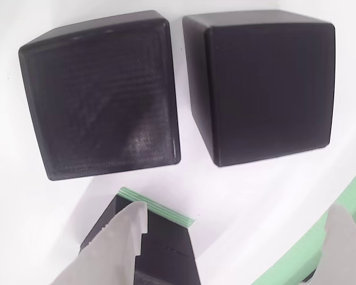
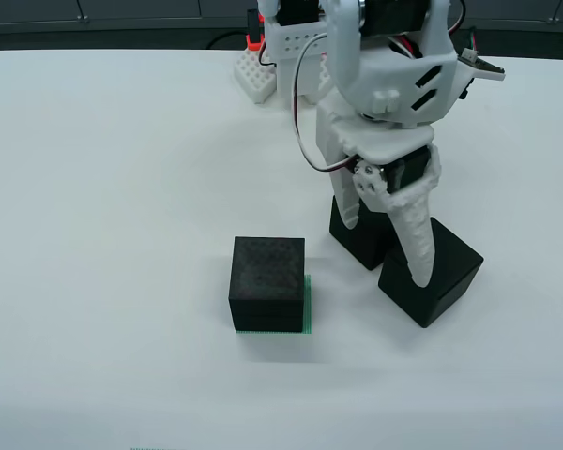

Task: Stack 3 Blocks on the chosen place.

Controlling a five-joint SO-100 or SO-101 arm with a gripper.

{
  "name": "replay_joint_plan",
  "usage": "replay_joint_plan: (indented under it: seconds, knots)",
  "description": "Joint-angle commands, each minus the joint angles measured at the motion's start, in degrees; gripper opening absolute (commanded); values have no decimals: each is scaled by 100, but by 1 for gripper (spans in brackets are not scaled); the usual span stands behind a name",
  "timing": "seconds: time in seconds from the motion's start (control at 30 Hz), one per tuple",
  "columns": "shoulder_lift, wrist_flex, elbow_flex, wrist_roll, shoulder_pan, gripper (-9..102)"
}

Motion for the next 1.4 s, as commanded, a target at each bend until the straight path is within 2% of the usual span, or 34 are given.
replay_joint_plan:
  seconds: [0.0, 0.17, 0.23, 0.7, 1.37]
  knots:
    - [-62, -88, -281, -237, -62, 38]
    - [-334, -79, -457, -343, -167, 47]
    - [-431, -79, -527, -360, -202, 48]
    - [-677, 44, -668, -264, -677, 48]
    - [-1354, 114, -1055, -44, -835, 47]
